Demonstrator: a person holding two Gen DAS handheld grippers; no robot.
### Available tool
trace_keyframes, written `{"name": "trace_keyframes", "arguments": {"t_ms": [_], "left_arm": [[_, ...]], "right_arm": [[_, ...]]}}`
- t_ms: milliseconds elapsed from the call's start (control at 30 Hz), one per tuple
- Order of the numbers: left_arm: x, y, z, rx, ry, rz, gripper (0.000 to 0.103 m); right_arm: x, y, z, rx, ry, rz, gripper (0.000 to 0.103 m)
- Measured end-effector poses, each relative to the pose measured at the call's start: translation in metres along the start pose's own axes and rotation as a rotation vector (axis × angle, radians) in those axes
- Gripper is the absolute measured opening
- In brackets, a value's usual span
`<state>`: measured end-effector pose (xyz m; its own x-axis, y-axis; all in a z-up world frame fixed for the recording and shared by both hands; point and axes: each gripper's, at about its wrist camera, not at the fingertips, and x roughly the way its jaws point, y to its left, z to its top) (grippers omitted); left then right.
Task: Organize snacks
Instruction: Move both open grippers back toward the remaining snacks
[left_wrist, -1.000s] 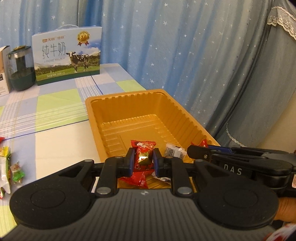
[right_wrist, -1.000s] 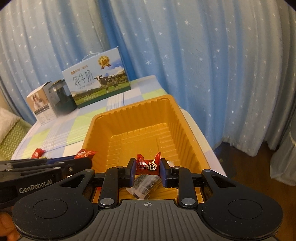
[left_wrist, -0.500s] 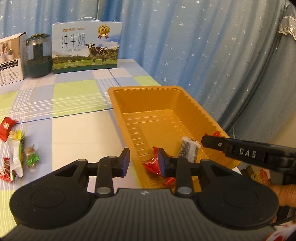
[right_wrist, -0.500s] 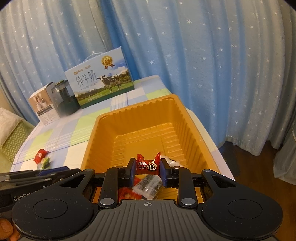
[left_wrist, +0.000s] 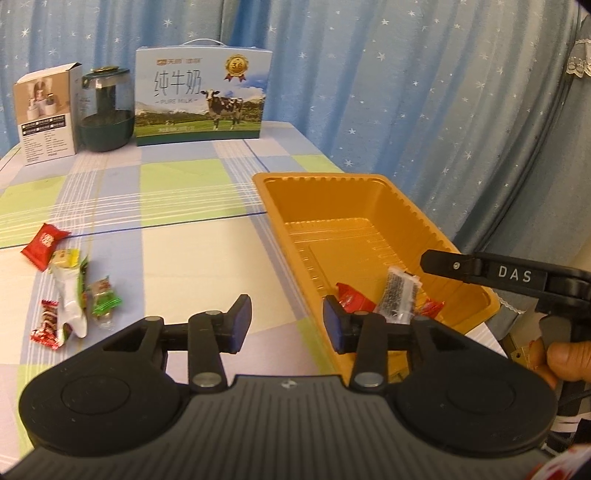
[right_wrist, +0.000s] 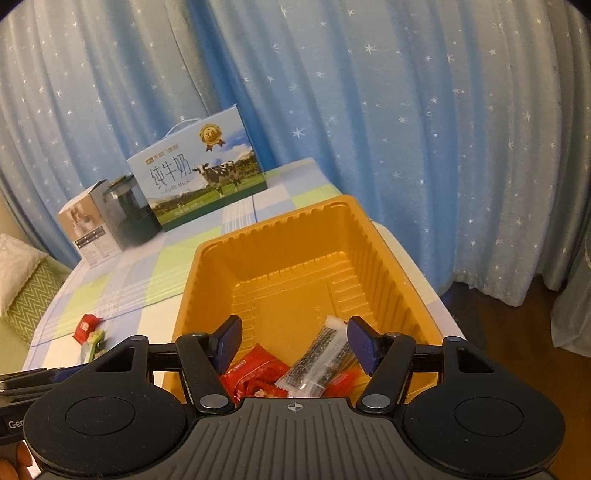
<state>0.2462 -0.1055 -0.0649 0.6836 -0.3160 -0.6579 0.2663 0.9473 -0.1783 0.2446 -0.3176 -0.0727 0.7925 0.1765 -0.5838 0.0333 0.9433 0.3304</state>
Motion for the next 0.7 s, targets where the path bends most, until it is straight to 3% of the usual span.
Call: {"name": "trace_keyframes", "arguments": {"t_ms": [700], "left_arm": [[-0.034, 0.047, -0.011, -0.031, -0.019, 0.084, 0.045]], "right_arm": [[0.003, 0.057, -0.014, -0.12, -0.009, 0.033, 0.063]]}}
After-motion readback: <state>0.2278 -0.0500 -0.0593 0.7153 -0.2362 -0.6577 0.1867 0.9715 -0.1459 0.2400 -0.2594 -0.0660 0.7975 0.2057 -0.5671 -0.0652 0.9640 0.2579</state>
